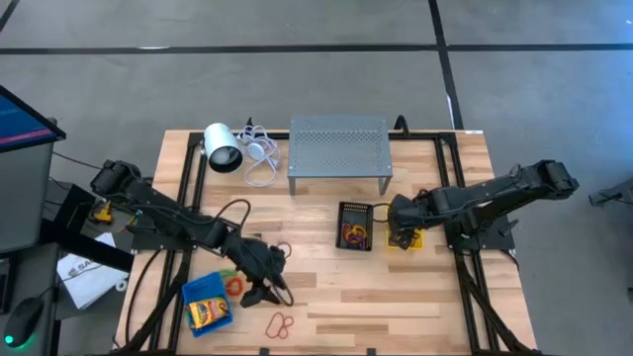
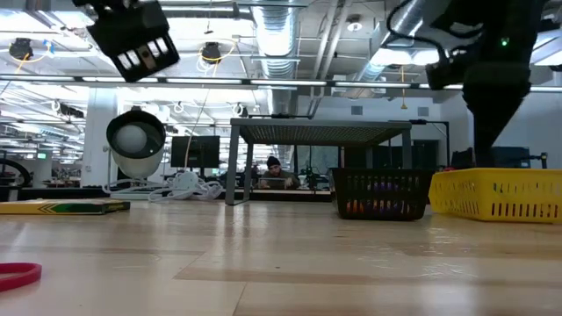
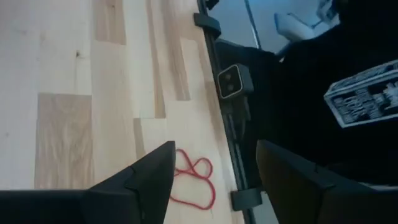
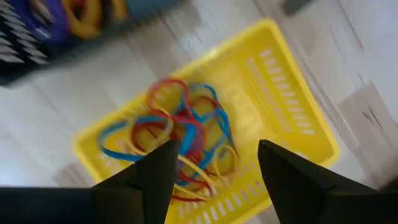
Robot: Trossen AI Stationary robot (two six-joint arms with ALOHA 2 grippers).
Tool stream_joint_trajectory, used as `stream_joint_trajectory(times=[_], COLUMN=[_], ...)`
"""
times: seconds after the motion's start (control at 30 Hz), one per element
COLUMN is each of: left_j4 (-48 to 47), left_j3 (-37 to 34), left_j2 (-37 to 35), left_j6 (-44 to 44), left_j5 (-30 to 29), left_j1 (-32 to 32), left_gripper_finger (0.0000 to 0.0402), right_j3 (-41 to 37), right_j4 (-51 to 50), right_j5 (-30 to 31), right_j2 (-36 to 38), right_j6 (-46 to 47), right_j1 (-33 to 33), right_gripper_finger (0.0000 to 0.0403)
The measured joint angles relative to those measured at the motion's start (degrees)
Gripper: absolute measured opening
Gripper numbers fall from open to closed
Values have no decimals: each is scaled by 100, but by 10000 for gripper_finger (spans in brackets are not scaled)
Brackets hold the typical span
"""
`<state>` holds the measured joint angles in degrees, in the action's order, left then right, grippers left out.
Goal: Pick & Place Office Desk Supplies
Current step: Put the red rubber band into the yellow basket
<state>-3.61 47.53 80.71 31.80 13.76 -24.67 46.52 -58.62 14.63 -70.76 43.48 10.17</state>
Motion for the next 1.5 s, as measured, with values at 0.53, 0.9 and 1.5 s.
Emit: stream_joint_trajectory(times=[0.53,0.9,1.5], left_j4=[-1230,-2628,-2721], left_j3=[471,2105,2319], left_j2=[578,1515,2870], left_j6=[-1654,-2137,-2383], left_j5=[-1566,-1384,-1125], left_j1=[-732,-963,-1241], left_gripper_finger=[184,186,185], right_j3=[2,2,2], right_j4=[1934,1874,1945], right_j5=[-407,-428,-383], right_j2=[1362,1266,690], right_j6=[-216,-147,25], right_j1=[70,151,751], right_gripper_finger=[191,167,152])
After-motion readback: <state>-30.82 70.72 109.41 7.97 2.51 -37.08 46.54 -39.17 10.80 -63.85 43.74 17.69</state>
